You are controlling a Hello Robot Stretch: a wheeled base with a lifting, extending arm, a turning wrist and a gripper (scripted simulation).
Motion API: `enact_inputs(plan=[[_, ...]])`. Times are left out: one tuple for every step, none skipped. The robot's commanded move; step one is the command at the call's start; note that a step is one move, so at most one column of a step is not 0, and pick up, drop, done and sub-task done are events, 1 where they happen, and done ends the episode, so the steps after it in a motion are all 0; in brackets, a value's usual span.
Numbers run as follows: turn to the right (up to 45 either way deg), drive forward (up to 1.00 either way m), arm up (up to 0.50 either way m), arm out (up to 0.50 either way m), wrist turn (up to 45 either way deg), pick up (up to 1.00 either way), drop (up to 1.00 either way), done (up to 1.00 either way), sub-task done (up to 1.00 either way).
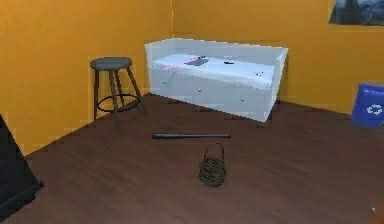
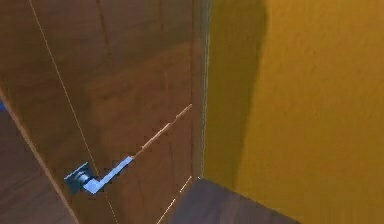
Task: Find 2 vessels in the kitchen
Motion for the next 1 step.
enact_inputs(plan=[[0.0,0.40,0.00,0.00,0.0,0.00,0.00,0.00,0.00]])
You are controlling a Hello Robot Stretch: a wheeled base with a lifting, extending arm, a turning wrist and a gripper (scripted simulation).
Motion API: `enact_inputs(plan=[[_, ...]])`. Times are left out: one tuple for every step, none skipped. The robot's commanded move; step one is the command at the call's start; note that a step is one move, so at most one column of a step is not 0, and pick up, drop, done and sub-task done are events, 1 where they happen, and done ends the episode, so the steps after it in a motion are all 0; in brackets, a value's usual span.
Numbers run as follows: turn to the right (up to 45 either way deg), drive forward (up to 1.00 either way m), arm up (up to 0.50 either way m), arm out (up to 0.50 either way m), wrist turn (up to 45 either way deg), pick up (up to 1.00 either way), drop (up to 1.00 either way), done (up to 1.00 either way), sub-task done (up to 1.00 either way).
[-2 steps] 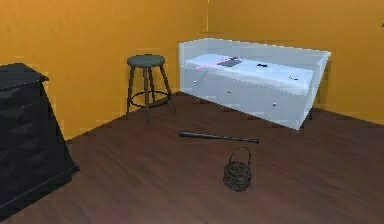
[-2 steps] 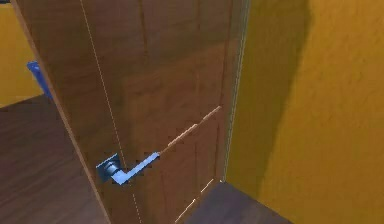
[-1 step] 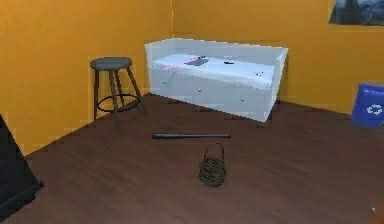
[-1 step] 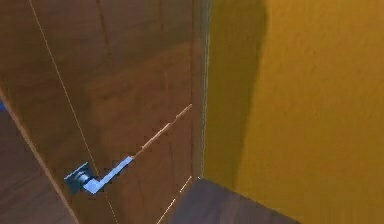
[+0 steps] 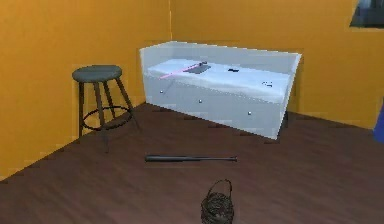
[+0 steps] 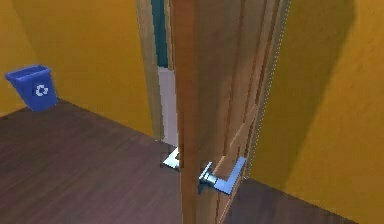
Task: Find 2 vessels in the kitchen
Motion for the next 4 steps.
enact_inputs(plan=[[9.0,0.00,0.00,0.00,0.0,0.00,0.00,0.00,0.00],[0.0,0.45,0.00,0.00,0.0,0.00,0.00,0.00,0.00],[45.0,0.00,0.00,0.00,0.0,0.00,0.00,0.00,0.00],[18.0,0.00,0.00,0.00,0.0,0.00,0.00,0.00,0.00]])
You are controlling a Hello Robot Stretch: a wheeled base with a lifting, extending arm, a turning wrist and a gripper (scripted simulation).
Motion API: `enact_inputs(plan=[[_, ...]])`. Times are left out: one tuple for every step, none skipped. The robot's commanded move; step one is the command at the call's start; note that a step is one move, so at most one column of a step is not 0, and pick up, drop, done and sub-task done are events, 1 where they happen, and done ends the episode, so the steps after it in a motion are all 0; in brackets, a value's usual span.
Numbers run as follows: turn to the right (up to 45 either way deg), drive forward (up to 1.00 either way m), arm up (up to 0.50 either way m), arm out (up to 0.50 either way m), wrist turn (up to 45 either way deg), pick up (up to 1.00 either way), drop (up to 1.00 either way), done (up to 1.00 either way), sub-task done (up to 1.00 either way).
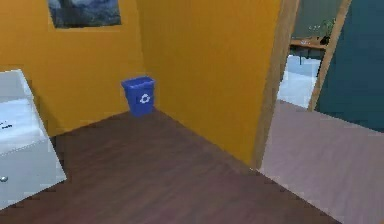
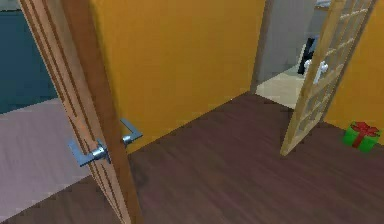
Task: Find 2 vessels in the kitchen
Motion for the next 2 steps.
enact_inputs(plan=[[0.0,0.45,0.00,0.00,0.0,0.00,0.00,0.00,0.00],[45.0,0.00,0.00,0.00,0.0,0.00,0.00,0.00,0.00]])
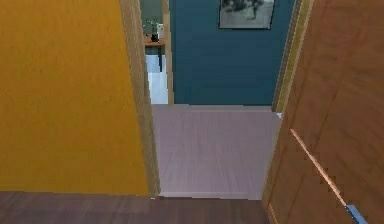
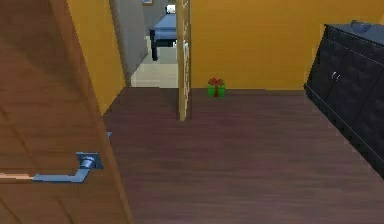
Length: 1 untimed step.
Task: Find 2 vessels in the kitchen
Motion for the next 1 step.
enact_inputs(plan=[[12.0,0.00,0.00,0.00,0.0,0.00,0.00,0.00,0.00]])
